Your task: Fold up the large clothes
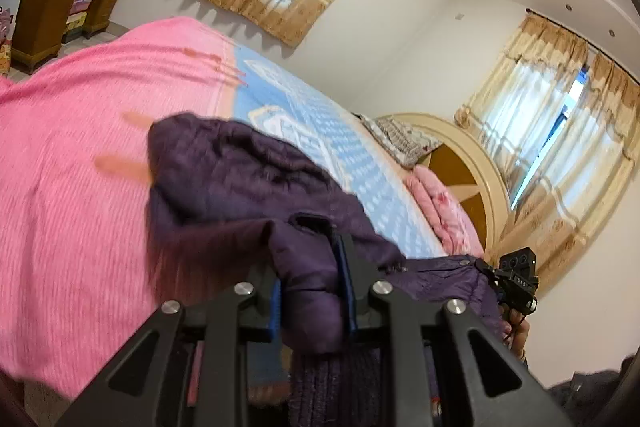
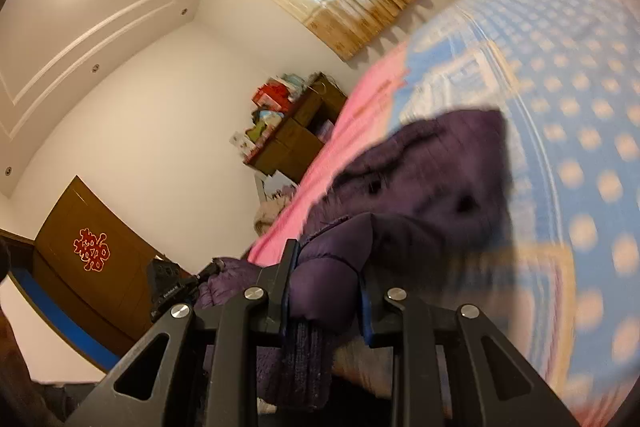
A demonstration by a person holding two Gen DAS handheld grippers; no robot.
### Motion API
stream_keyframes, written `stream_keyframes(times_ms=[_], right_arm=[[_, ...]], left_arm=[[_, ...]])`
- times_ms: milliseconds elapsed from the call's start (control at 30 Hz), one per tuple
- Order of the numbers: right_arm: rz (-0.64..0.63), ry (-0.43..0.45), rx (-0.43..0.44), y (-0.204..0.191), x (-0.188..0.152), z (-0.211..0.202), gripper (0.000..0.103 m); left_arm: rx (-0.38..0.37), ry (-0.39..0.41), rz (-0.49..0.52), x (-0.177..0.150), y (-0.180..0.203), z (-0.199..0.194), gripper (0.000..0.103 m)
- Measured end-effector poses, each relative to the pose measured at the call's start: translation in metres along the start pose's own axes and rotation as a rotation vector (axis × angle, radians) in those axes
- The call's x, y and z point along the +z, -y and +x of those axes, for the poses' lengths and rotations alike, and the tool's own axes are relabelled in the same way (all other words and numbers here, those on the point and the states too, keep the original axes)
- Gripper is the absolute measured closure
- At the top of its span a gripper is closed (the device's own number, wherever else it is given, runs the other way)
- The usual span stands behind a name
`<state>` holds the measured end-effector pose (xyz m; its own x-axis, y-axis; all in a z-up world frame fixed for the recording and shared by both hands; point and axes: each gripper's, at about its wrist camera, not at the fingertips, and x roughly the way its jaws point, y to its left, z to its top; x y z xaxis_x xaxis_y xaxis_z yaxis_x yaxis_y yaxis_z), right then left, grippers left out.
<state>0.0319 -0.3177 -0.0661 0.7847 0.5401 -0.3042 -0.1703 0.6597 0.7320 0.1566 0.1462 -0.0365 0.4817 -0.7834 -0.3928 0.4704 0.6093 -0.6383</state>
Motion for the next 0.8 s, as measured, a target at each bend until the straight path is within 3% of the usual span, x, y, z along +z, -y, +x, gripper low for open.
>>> stream_keyframes(times_ms=[167, 333, 467, 500, 633, 667, 800], right_arm=[[0.037, 0.007, -0.011, 0.020, 0.081, 0.063, 0.078], [0.141, 0.009, -0.115, 0.075, 0.152, 0.139, 0.078], [0.196, -0.012, -0.228, 0.129, 0.173, 0.191, 0.078], [0.196, -0.034, -0.255, 0.145, 0.176, 0.208, 0.077], [0.262, -0.126, -0.322, 0.191, 0.175, 0.247, 0.071], [0.279, -0.129, -0.305, 0.196, 0.174, 0.247, 0.069], [0.220, -0.129, -0.257, 0.189, 0.182, 0.237, 0.062]], left_arm=[[-0.023, -0.014, -0.045, 0.060, -0.019, 0.044, 0.079], [0.012, -0.070, -0.078, 0.123, -0.054, 0.119, 0.079], [0.116, -0.134, -0.163, 0.146, -0.106, 0.182, 0.077], [0.167, -0.159, -0.222, 0.146, -0.126, 0.200, 0.076], [0.215, -0.228, -0.414, 0.128, -0.173, 0.240, 0.071], [0.196, -0.209, -0.431, 0.125, -0.174, 0.237, 0.070], [0.180, -0.185, -0.340, 0.131, -0.147, 0.214, 0.060]])
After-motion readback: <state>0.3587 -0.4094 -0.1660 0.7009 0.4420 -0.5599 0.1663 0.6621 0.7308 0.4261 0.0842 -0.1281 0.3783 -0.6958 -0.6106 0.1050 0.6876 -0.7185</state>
